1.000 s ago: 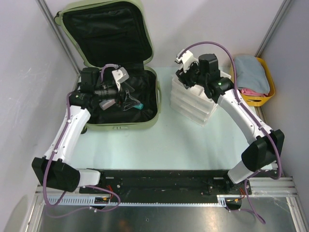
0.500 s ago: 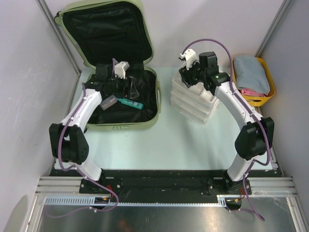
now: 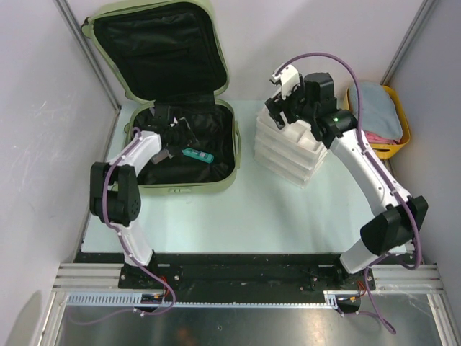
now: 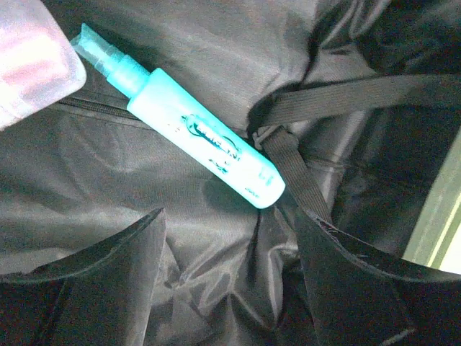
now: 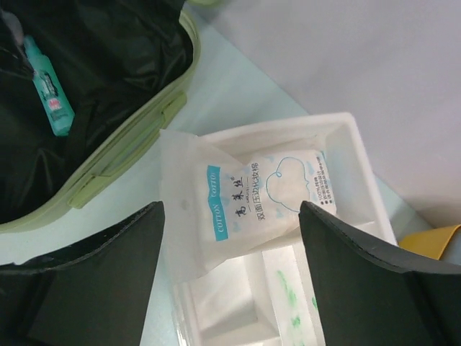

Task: Open, take out, and arrange the luggage

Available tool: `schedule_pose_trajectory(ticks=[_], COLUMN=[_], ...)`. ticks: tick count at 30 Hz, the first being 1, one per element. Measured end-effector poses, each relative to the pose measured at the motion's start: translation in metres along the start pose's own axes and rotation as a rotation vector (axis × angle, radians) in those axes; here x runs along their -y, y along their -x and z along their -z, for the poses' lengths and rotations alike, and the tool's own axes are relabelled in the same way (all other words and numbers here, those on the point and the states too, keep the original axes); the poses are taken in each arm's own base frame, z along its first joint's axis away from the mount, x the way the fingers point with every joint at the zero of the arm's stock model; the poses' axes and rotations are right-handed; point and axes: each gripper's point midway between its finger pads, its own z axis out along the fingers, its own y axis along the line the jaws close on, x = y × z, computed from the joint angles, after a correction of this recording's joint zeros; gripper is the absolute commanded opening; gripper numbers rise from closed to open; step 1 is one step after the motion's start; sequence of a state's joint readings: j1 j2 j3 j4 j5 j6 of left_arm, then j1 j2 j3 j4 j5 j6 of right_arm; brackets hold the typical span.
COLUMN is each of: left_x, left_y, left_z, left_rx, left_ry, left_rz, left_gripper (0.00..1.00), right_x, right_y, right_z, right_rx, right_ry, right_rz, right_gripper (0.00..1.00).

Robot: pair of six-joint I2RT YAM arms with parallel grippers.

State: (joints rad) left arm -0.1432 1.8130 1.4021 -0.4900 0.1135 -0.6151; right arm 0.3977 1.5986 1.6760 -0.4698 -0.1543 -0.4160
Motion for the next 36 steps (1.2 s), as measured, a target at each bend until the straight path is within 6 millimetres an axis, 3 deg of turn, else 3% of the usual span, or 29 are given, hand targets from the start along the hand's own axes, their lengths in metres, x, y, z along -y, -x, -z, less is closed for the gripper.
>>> schedule_pose_trajectory(ticks=[5,10,14,21,23,27,31,35,36], left_x=[-0.015,-0.028,-0.028,-0.027,-0.026,-0.024,-0.022,-0.022,-0.021], left_y=[-0.008,-0.016,-0.009,-0.005,-0.003,-0.002,-0.004,-0.004,-0.004], left_z=[-0.024,-0.043,-0.054,-0.078,-0.081,-0.082,-0.089,-0.091,-0.092], left_rx=[-0.022,-0.034,-0.018,-0.017,-0.016,-0.018,-0.015,-0.012,-0.015], left_ry=[0.075,0.142,0.162,0.182,0.183,0.212,0.225,0.244,0.246], left_rz=[0.094,0.137,0.146,0.144,0.143,0.117,0.075,0.059,0.058], left_gripper=[0.71,0.69,0.66,0.47,0.47,0.57,0.58,0.52,0.44], right_x=[0.002,0.008,0.011,0.014,0.015,0.016,0.016,0.016,0.016], right_y=[0.027,0.035,0.035,0.034,0.034,0.034,0.033,0.033,0.034], right_z=[0.025,0.038,0.04,0.041,0.041,0.041,0.041,0.042,0.042], right_rx=[0.067,0.084,0.082,0.077,0.076,0.074,0.073,0.072,0.071], right_ry=[-0.036,-0.072,-0.09,-0.106,-0.109,-0.113,-0.113,-0.112,-0.112], right_rz=[0.017,0.017,0.014,0.014,0.018,0.021,0.023,0.024,0.024], right_gripper=[0.8,0.81,0.81,0.81,0.81,0.81,0.81,0.81,0.81])
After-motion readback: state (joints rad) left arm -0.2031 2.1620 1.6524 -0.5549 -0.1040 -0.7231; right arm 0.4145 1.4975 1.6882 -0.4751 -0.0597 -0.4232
